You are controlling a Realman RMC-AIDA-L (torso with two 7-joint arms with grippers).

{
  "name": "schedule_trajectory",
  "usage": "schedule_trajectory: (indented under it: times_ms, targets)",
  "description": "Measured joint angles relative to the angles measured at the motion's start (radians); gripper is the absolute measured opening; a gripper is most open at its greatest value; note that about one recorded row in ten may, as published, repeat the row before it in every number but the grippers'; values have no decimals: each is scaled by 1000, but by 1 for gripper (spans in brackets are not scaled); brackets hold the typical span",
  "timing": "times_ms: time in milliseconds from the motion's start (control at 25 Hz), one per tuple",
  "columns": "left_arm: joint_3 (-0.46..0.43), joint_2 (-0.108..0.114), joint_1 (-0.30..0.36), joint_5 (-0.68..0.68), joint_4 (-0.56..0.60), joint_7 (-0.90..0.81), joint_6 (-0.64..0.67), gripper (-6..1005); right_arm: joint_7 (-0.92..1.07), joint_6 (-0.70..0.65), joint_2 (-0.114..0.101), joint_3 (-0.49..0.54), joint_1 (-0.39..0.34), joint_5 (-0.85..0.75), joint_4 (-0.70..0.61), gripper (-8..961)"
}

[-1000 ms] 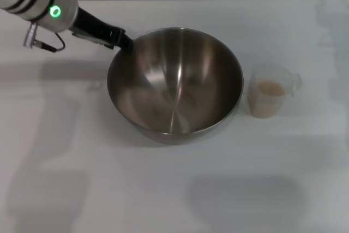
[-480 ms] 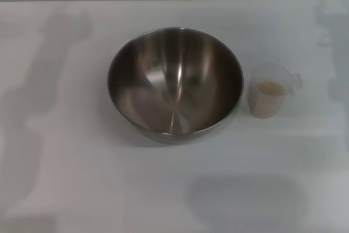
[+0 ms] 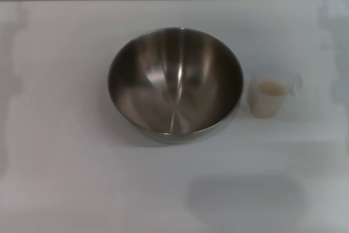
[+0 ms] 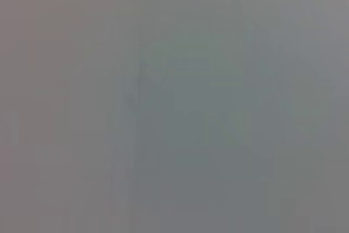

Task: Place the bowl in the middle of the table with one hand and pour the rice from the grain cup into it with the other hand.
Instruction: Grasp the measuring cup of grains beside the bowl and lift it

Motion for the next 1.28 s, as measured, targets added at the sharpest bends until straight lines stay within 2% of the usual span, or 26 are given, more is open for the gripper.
schedule_trajectory:
  times_ms: [40,80,120,160,200,240,280,320,360,400,440,520,560,600,640,960,1280]
  targets:
    - [32,27,-12,32,107,-235,116,544,14,-2,10,-2,-22,-1,6,507]
    - [66,43,-26,37,178,-358,194,544,19,-2,13,-5,-35,-3,11,506]
    - [66,43,-26,37,178,-358,194,544,19,-2,13,-5,-35,-3,11,506]
    - [113,55,-42,37,253,-475,269,544,21,0,17,-20,-73,-8,42,506]
    - [113,55,-42,37,253,-475,269,544,21,0,17,-20,-73,-8,42,506]
    - [128,54,-45,38,272,-497,280,544,6,5,22,-40,-130,-9,103,506]
    - [141,51,-46,38,284,-506,285,543,6,5,22,-40,-130,-9,103,506]
    - [147,45,-46,38,291,-491,285,543,-11,6,25,-53,-162,-9,137,506]
    - [152,36,-43,38,297,-443,280,543,-62,6,28,-77,-224,-9,207,506]
    - [152,36,-43,38,297,-443,280,543,-62,6,28,-77,-224,-9,207,506]
    - [155,33,-40,38,298,-418,271,543,-91,6,29,-89,-262,-9,248,506]
    - [167,34,-37,38,300,-396,249,543,-141,6,30,-117,-333,-9,326,506]
    - [181,39,-38,39,306,-385,233,543,-181,10,30,-159,-402,-7,392,506]
    - [181,39,-38,39,306,-385,233,543,-181,10,30,-159,-402,-7,392,506]
    - [184,40,-41,39,312,-380,229,543,-202,26,30,-207,-453,-2,433,506]
    - [192,47,-86,40,388,-337,220,544,-222,129,34,-369,-566,2,485,500]
    - [191,58,-92,39,405,-323,219,544,-286,179,33,-421,-657,3,510,499]
